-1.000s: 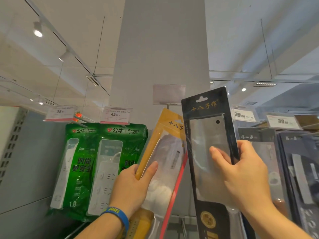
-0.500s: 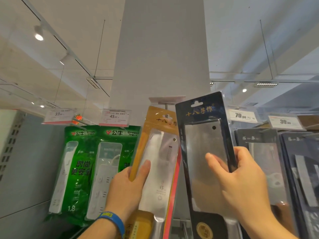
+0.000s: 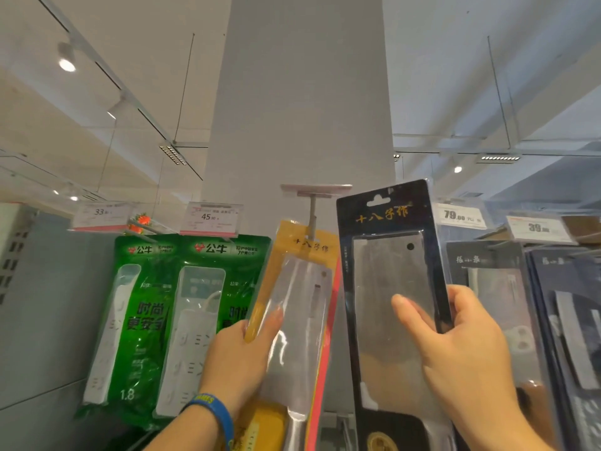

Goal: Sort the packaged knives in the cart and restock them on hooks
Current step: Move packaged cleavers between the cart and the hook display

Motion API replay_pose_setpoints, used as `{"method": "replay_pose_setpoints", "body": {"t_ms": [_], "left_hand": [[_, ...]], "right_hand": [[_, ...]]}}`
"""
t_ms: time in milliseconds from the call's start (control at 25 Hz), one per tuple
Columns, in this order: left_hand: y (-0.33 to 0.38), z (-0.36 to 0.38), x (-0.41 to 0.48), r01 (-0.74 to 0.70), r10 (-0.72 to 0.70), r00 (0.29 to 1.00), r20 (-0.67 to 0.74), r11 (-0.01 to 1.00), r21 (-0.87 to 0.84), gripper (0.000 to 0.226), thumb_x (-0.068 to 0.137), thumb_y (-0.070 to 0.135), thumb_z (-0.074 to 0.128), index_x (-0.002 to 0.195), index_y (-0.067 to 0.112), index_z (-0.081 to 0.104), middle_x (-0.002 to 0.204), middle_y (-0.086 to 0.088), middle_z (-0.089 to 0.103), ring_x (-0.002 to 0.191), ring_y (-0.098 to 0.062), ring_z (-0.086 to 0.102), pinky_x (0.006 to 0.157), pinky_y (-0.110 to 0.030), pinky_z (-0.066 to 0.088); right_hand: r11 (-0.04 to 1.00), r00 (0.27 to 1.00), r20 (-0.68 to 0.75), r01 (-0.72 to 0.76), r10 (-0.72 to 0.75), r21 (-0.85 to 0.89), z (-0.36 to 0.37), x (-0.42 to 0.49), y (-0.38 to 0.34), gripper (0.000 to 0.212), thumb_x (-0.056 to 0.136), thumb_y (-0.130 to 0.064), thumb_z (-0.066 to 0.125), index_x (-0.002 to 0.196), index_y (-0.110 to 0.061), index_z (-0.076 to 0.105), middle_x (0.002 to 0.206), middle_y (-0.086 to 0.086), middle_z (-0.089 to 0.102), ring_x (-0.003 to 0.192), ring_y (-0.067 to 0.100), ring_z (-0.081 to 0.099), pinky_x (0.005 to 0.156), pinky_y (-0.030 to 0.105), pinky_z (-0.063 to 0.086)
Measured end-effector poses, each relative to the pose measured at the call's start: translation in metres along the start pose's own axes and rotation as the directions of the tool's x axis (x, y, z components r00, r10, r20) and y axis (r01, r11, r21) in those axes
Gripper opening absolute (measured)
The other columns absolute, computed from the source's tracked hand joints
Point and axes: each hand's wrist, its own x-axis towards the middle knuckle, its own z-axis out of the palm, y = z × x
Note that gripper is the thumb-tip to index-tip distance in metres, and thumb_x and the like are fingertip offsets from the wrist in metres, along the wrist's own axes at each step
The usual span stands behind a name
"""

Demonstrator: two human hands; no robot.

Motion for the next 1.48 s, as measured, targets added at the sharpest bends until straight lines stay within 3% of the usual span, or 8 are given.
{"method": "replay_pose_setpoints", "body": {"t_ms": [240, 360, 520, 600, 680, 960, 1120, 1480], "left_hand": [[0.003, 0.009, 0.022, 0.239, -0.265, 0.923, 0.28, 0.963, 0.123, 0.061, 0.083, 0.068, 0.057, 0.108, 0.013, 0.058, 0.104, -0.006, 0.071, 0.092, -0.023, 0.069, 0.089, -0.04, 0.056], [0.033, -0.003, 0.03, -0.169, 0.163, 0.985, 0.051, 0.893, 0.417, 0.074, 0.082, 0.063, 0.063, 0.138, 0.021, 0.041, 0.123, 0.001, 0.059, 0.104, -0.017, 0.06, 0.093, -0.037, 0.052], [0.12, -0.038, 0.047, -0.643, 0.763, 0.645, 0.04, 0.513, 0.569, 0.075, 0.084, 0.06, 0.06, 0.148, 0.037, 0.028, 0.151, 0.004, 0.038, 0.133, -0.019, 0.041, 0.104, -0.041, 0.043], [0.156, -0.047, 0.055, -0.662, 0.84, 0.515, 0.171, 0.263, 0.702, 0.039, 0.096, 0.051, 0.048, 0.131, 0.036, 0.054, 0.134, 0.006, 0.057, 0.121, -0.021, 0.051, 0.094, -0.039, 0.05], [0.176, -0.051, 0.061, -0.632, 0.818, 0.516, 0.253, 0.164, 0.758, 0.03, 0.101, 0.046, 0.039, 0.113, 0.033, 0.063, 0.102, 0.008, 0.067, 0.095, -0.021, 0.058, 0.075, -0.037, 0.052], [0.183, -0.045, 0.073, -0.657, 0.711, 0.679, 0.184, 0.477, 0.583, 0.024, 0.09, 0.049, 0.062, 0.097, 0.027, 0.069, 0.089, 0.007, 0.069, 0.085, -0.017, 0.061, 0.076, -0.036, 0.051], [0.174, -0.049, 0.073, -0.666, 0.714, 0.68, 0.169, 0.505, 0.549, 0.024, 0.088, 0.051, 0.064, 0.093, 0.027, 0.07, 0.087, 0.01, 0.069, 0.083, -0.012, 0.061, 0.074, -0.033, 0.051], [0.18, -0.05, 0.077, -0.646, 0.693, 0.703, 0.162, 0.527, 0.551, 0.028, 0.085, 0.055, 0.065, 0.084, 0.028, 0.07, 0.07, 0.01, 0.062, 0.066, -0.006, 0.053, 0.053, -0.024, 0.031]], "right_hand": [[0.996, 0.996, 0.065, -0.072, 0.068, 0.049, 0.008, -0.006, 0.002, 0.03, 0.08, -0.05, 0.077, 0.085, -0.024, 0.061, 0.071, -0.004, 0.068, 0.066, 0.019, 0.064, 0.062, 0.045, 0.057], [0.989, 0.994, 0.064, -0.097, 0.091, 0.108, 0.007, -0.008, 0.001, 0.038, 0.071, -0.061, 0.074, 0.082, -0.026, 0.065, 0.073, -0.013, 0.069, 0.063, 0.013, 0.061, 0.062, 0.043, 0.054], [0.972, 0.989, 0.089, -0.133, 0.118, 0.193, 0.01, -0.01, -0.002, 0.042, 0.063, -0.071, 0.072, 0.087, -0.036, 0.069, 0.069, -0.004, 0.071, 0.058, 0.018, 0.061, 0.064, 0.044, 0.056], [0.957, 0.982, 0.125, -0.165, 0.138, 0.239, 0.017, -0.013, -0.006, 0.043, 0.06, -0.07, 0.074, 0.091, -0.04, 0.07, 0.073, -0.004, 0.074, 0.064, 0.022, 0.067, 0.069, 0.048, 0.06], [0.939, 0.975, 0.147, -0.204, 0.169, 0.275, 0.027, -0.015, -0.008, 0.047, 0.056, -0.07, 0.076, 0.09, -0.038, 0.071, 0.075, 0.0, 0.075, 0.071, 0.03, 0.069, 0.074, 0.052, 0.06], [0.945, 0.939, 0.275, -0.264, 0.206, 0.193, 0.066, -0.013, -0.01, 0.054, 0.067, -0.067, 0.077, 0.083, -0.016, 0.067, 0.079, 0.009, 0.069, 0.065, 0.021, 0.06, 0.063, 0.033, 0.051], [0.96, 0.945, 0.271, -0.232, 0.184, 0.158, 0.076, -0.011, -0.01, 0.054, 0.069, -0.071, 0.073, 0.081, -0.019, 0.064, 0.073, 0.0, 0.065, 0.055, 0.005, 0.05, 0.052, 0.017, 0.042], [0.925, 0.925, 0.312, -0.296, 0.216, 0.237, 0.076, -0.009, -0.008, 0.057, 0.071, -0.064, 0.077, 0.083, -0.01, 0.066, 0.069, 0.008, 0.065, 0.059, 0.01, 0.051, 0.06, 0.032, 0.05]]}}
